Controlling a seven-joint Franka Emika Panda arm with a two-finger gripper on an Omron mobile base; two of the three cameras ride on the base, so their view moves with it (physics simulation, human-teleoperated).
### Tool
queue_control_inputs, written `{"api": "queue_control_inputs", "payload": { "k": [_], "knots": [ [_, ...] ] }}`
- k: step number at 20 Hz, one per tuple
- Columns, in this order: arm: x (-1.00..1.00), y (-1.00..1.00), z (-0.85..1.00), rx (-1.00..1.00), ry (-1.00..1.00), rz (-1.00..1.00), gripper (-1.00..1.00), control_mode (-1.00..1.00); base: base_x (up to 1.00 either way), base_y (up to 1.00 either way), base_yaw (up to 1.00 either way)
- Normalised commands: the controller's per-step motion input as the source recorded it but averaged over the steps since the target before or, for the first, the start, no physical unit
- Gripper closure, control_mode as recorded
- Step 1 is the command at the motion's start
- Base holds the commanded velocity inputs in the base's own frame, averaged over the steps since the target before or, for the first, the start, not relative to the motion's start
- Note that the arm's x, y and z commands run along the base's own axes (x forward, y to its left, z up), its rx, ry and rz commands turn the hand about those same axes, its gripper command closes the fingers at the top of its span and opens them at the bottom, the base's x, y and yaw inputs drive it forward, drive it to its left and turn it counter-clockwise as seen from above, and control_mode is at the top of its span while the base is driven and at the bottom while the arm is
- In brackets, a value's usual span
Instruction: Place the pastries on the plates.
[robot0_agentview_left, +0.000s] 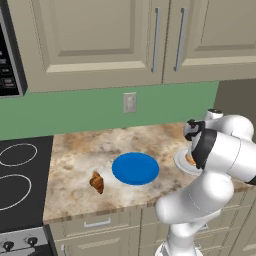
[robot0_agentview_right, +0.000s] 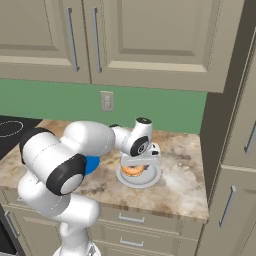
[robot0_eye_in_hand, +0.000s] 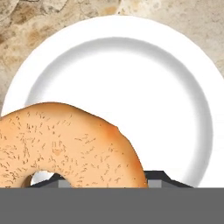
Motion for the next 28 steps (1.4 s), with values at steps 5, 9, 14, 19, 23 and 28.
{"api": "queue_control_inputs", "payload": {
  "k": [5, 9, 14, 19, 23, 28],
  "knots": [
    [0.0, 0.0, 0.03, 0.0, 0.0, 0.0, -1.0, -1.0, 0.0, 0.0, 0.0],
    [0.02, -0.06, 0.04, 0.0, 0.0, 0.0, -1.0, -1.0, 0.0, 0.0, 0.0],
    [0.04, -0.11, 0.0, -0.04, 0.0, 0.0, -1.0, -1.0, 0.0, 0.0, 0.0],
    [0.36, -0.16, -0.05, -0.06, -0.11, -0.01, -1.0, -1.0, 0.0, 0.0, 0.0],
    [-0.01, -0.03, 0.08, 0.0, 0.0, -0.07, -1.0, -1.0, 0.0, 0.0, 0.0],
    [-0.17, 0.09, 0.07, 0.0, -0.09, -0.06, -1.0, -1.0, 0.0, 0.0, 0.0]
  ]
}}
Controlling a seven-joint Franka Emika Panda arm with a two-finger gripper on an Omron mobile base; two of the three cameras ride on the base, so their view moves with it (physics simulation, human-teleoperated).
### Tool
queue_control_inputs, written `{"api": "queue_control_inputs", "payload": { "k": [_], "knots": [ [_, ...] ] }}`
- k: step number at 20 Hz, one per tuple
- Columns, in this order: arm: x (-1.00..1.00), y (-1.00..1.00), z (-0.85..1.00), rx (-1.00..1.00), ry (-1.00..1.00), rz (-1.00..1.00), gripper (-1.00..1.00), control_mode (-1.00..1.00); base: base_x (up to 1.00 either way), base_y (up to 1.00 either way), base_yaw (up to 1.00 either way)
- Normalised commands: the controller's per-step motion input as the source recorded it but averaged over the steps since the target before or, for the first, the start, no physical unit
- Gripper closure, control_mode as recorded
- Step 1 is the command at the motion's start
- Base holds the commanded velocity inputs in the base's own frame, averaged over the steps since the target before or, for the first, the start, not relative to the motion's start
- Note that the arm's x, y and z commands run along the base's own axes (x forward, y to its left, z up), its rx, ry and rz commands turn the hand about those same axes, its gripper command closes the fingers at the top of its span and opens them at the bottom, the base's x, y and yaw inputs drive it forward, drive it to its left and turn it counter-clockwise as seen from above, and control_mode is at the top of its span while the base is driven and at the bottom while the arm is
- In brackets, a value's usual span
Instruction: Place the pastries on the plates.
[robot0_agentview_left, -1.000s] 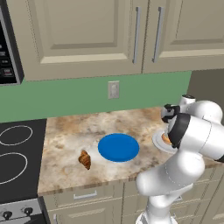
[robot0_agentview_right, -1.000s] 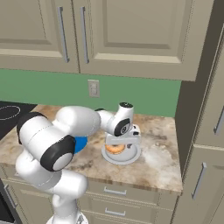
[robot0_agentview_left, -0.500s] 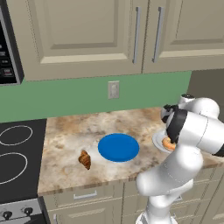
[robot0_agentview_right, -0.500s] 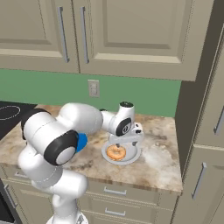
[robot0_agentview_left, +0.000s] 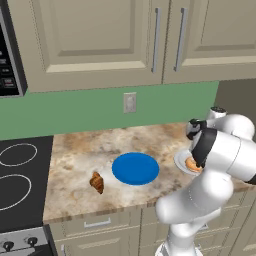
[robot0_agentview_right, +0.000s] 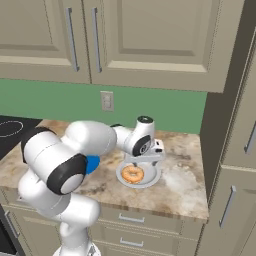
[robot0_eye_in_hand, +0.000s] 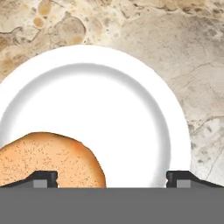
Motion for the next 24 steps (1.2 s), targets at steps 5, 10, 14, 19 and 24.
{"api": "queue_control_inputs", "payload": {
  "k": [5, 10, 14, 19, 24],
  "knots": [
    [-0.01, 0.6, 0.02, 0.0, -0.05, -0.06, -1.0, -1.0, 0.0, 0.0, 0.0],
    [-0.1, 0.78, 0.11, 0.0, -0.04, -0.08, -1.0, -1.0, 0.0, 0.0, 0.0],
    [-0.09, 0.74, 0.38, 0.0, -0.01, -0.08, -1.0, -1.0, 0.0, 0.0, 0.0],
    [-0.01, 0.88, 0.3, 0.0, 0.0, -0.07, -1.0, -1.0, 0.0, 0.0, 0.0],
    [-0.13, 0.95, 0.07, 0.0, 0.0, -0.05, -1.0, -1.0, 0.0, 0.0, 0.0]
  ]
}}
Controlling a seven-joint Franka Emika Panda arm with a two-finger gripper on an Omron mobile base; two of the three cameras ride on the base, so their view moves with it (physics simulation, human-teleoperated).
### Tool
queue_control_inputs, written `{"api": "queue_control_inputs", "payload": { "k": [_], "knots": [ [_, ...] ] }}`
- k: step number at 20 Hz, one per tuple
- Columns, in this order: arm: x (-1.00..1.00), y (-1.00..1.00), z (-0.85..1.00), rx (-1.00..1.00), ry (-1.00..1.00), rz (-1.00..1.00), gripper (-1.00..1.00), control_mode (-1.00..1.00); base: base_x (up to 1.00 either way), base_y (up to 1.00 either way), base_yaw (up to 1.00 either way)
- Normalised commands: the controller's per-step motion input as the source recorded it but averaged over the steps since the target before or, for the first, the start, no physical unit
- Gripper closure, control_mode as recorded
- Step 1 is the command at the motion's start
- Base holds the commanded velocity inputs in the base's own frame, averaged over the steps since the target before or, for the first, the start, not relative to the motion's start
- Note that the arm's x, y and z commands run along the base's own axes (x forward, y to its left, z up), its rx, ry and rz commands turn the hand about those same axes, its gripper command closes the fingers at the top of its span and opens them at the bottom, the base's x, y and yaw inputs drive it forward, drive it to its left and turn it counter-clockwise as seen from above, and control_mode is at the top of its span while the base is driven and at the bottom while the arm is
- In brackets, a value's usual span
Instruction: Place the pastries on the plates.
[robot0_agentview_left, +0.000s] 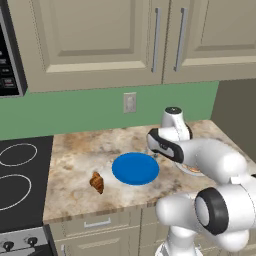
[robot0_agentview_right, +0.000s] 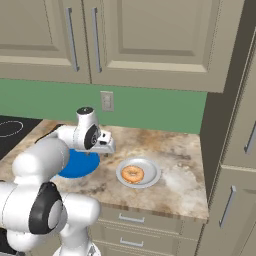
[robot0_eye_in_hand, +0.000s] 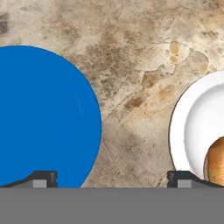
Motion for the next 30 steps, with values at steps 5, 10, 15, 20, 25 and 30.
{"api": "queue_control_inputs", "payload": {
  "k": [5, 10, 15, 20, 25, 30],
  "knots": [
    [-0.12, 0.79, 0.15, 0.0, 0.0, -0.03, -1.0, -1.0, 0.0, 0.0, 0.0],
    [-0.09, 0.7, 0.02, 0.0, 0.01, 0.0, -1.0, -1.0, 0.0, 0.0, 0.0],
    [-0.03, 0.71, 0.06, 0.01, 0.03, 0.0, -1.0, -1.0, 0.0, 0.0, 0.0],
    [-0.05, 0.5, 0.24, 0.05, 0.08, 0.02, -1.0, -1.0, 0.0, 0.0, 0.0],
    [-0.2, 0.49, 0.09, 0.02, 0.06, 0.05, -1.0, -1.0, 0.0, 0.0, 0.0],
    [-0.25, 0.47, 0.0, 0.02, 0.03, 0.06, -1.0, -1.0, 0.0, 0.0, 0.0]
  ]
}}
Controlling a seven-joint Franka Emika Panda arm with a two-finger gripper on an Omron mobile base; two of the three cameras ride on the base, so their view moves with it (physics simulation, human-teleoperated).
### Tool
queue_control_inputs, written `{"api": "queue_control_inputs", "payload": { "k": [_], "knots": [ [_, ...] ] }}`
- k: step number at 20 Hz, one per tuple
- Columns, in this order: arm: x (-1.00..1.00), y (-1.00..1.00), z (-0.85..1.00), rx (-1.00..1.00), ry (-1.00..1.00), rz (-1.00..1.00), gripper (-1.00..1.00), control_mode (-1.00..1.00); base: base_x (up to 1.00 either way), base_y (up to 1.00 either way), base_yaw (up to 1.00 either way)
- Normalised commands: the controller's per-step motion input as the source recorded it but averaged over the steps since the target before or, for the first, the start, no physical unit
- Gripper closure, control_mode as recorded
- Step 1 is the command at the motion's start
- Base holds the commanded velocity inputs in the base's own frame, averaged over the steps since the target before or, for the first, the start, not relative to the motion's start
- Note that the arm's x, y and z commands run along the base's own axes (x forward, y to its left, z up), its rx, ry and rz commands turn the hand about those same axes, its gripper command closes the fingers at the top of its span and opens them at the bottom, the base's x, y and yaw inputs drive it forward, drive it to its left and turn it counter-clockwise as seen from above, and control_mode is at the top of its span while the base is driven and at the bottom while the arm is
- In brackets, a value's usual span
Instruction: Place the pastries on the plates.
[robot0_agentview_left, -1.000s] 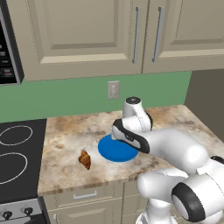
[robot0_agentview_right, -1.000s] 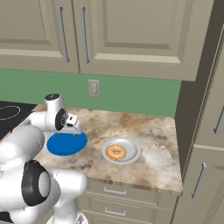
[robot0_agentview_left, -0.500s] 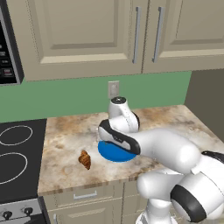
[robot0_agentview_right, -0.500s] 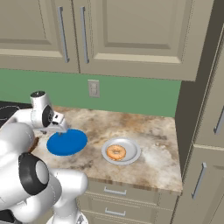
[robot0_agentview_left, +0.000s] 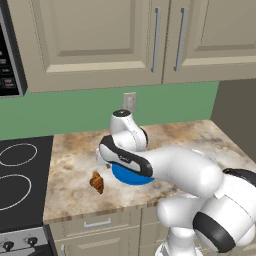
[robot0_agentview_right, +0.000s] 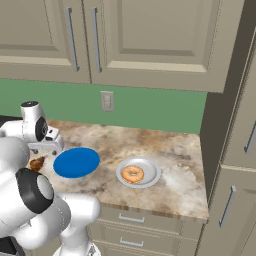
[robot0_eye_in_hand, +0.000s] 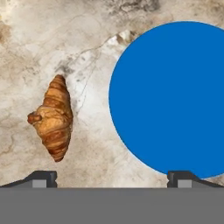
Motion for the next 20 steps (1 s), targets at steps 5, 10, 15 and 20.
{"api": "queue_control_inputs", "payload": {
  "k": [5, 10, 15, 20],
  "knots": [
    [-0.21, 0.43, 0.0, 0.01, 0.02, 0.05, -1.0, -1.0, 0.0, 0.0, 0.0],
    [-0.24, 0.35, 0.0, 0.0, 0.03, 0.02, -1.0, -1.0, 0.0, 0.0, 0.0],
    [-0.06, 0.18, -0.01, 0.0, 0.01, 0.01, -1.0, -1.0, 0.0, 0.0, 0.0],
    [0.11, 0.01, -0.26, 0.0, 0.0, 0.0, -1.0, -1.0, 0.0, 0.0, 0.0]
  ]
}}
